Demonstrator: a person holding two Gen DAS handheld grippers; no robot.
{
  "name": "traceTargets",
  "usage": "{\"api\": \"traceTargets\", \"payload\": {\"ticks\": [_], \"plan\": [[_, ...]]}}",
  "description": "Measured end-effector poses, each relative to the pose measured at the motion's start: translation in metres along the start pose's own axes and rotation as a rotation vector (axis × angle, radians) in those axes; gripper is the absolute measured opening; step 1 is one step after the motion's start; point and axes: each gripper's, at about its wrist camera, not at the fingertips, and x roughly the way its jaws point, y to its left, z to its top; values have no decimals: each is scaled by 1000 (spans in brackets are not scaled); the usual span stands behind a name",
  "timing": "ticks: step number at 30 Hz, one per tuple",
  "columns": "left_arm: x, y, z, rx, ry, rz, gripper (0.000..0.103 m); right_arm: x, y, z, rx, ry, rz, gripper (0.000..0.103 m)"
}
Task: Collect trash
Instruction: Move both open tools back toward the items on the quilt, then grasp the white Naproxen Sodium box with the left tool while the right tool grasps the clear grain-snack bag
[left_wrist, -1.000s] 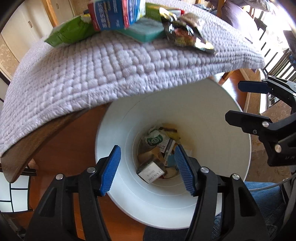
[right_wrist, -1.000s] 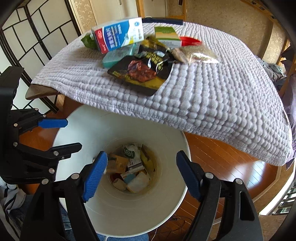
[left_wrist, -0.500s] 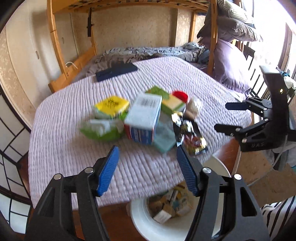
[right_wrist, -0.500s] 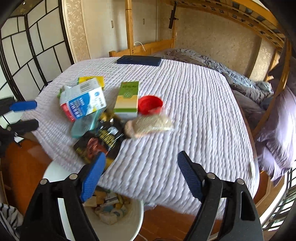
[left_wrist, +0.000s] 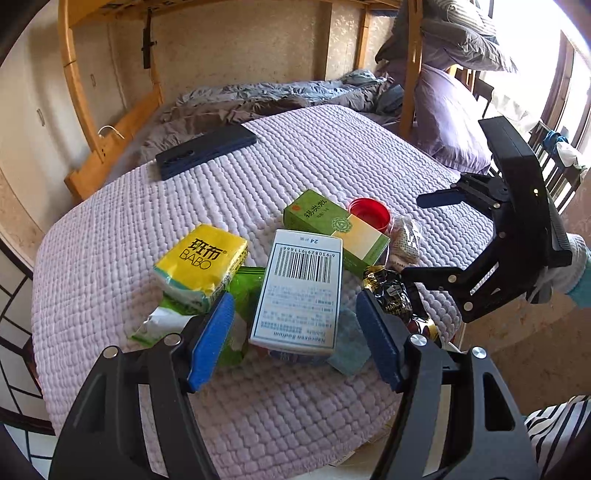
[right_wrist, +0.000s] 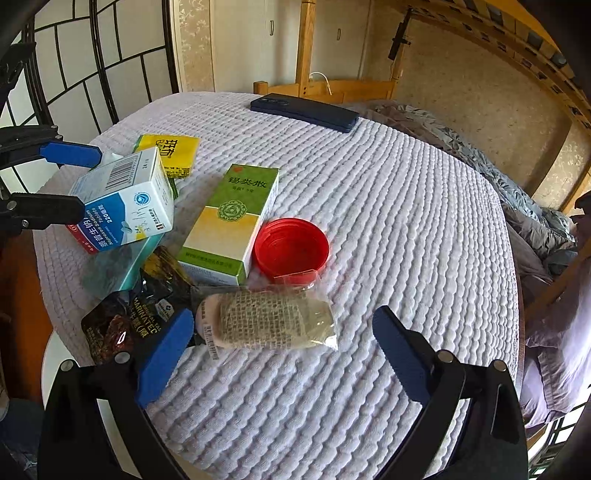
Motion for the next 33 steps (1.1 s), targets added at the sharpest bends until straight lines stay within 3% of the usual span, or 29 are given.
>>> {"api": "traceTargets", "payload": {"ticks": [4,10,12,16,20,26,27,29,33], "plan": [[9,-1,2,4,20,-15,70,5,1,-1,-20,11,40,98],[20,-1,2,7,56,-18,69,15,-11,0,49,29,110,98],[24,-1,1,5,75,-20,58,15,-11,-2,51,20,120,98],[28,0,0,5,93,-21,51,15,-11,-3,40,17,124,95],[24,-4,1,28,80,-3,50,11,-9,-3,16,21,77,76],[20,-8,3,29,65,8,49,7,-10,-6,42,17,44,77],[19,-8,3,27,63,6,49,5,-8,-6,37,12,24,78],[18,-9,3,28,61,13,49,3,-5,-7,31,10,-50,89],[16,-7,2,17,57,18,49,-2,-5,-14,101,1,-120,90]]}}
